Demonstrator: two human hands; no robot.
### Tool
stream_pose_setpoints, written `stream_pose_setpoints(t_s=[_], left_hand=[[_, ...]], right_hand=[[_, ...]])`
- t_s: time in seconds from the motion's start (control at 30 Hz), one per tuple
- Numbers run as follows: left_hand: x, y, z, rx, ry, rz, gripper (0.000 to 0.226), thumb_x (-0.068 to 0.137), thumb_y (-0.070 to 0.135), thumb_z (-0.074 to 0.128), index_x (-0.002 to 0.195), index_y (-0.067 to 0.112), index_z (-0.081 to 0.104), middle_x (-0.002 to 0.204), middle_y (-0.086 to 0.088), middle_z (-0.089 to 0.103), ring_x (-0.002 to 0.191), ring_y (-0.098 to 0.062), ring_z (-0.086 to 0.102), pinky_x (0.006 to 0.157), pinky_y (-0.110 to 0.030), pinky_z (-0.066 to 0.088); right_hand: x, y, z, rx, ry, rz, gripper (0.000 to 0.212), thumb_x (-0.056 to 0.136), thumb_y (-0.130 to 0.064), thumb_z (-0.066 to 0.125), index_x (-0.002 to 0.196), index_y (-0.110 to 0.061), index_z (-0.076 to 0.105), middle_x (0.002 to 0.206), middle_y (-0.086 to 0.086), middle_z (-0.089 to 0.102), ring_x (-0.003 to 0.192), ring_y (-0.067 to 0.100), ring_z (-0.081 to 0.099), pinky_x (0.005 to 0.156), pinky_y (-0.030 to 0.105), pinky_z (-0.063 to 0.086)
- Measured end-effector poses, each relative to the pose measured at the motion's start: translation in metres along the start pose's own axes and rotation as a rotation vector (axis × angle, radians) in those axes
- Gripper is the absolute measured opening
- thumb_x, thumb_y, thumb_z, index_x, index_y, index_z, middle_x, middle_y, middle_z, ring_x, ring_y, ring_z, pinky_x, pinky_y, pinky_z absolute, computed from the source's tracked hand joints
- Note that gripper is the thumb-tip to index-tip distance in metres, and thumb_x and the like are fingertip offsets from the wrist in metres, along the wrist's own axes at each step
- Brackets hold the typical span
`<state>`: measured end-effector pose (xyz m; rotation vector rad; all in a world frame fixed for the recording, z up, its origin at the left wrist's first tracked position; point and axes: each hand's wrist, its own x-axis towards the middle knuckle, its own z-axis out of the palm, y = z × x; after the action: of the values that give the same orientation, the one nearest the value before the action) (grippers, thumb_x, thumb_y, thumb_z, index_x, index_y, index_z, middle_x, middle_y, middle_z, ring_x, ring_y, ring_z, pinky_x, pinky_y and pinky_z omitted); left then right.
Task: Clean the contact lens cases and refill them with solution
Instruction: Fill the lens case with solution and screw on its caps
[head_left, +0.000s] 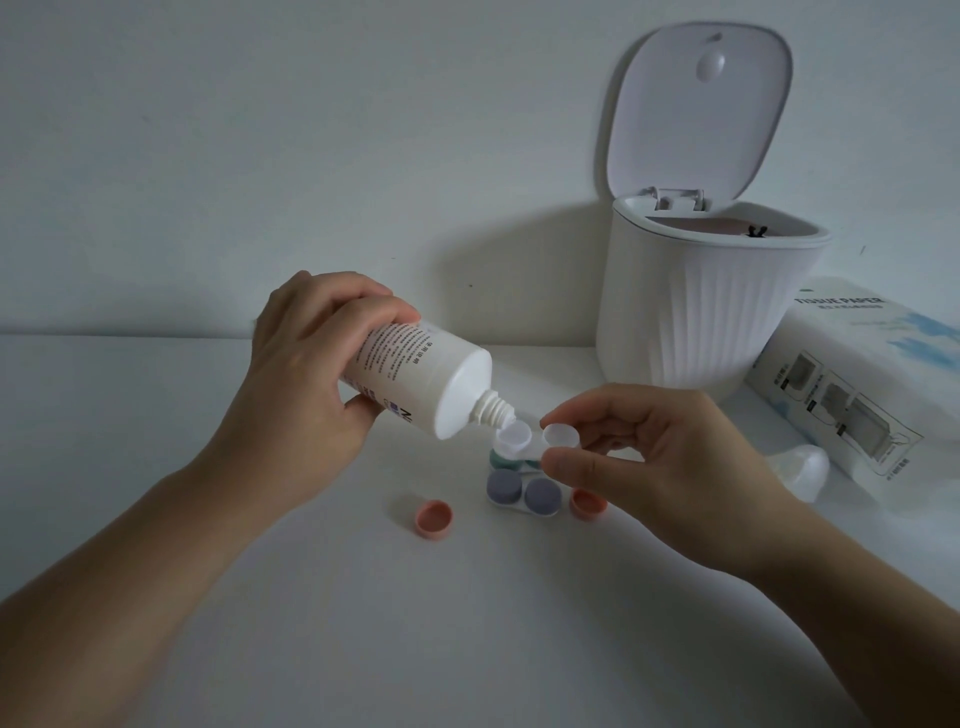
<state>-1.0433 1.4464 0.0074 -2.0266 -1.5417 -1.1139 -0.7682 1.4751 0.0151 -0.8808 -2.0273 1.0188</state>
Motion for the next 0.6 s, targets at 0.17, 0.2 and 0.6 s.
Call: stream_pose_setpoints(t_s=[0.17,0.2,0.6], left_hand=[[0.0000,0.0010,-0.0014,0.020,-0.003,-0.004,0.063,0.061,-0.011,0.086,0.116,0.009,0.067,0.122,-0.006,0.056,0.116,-0.027,0.045,0.110,-0.021,0.025],[0.0003,0.0013,-0.0016,0.023,-0.003,-0.003,0.063,0.060,-0.011,0.086,0.116,0.009,0.067,0.122,-0.007,0.056,0.116,-0.027,0.045,0.109,-0.021,0.026],[0.0028,0.0031,-0.0044,0.061,-0.016,0.000,0.063,0.057,-0.014,0.085,0.113,0.008,0.067,0.120,-0.010,0.058,0.114,-0.034,0.050,0.114,-0.018,0.016]], right_hand=[[-0.0008,0.0000,0.0009,0.002,-0.011,0.010,0.009,0.081,-0.029,0.079,0.088,-0.031,0.075,0.073,-0.007,0.075,0.057,0.018,0.070,0.066,0.025,0.059],[-0.0008,0.0001,0.0010,0.001,-0.011,0.013,0.009,0.081,-0.028,0.079,0.088,-0.031,0.075,0.073,-0.007,0.075,0.058,0.019,0.070,0.064,0.025,0.058],[-0.0012,-0.0017,0.0012,-0.015,-0.021,0.023,0.008,0.082,-0.025,0.079,0.089,-0.028,0.076,0.070,-0.008,0.074,0.057,0.011,0.068,0.061,0.018,0.056]])
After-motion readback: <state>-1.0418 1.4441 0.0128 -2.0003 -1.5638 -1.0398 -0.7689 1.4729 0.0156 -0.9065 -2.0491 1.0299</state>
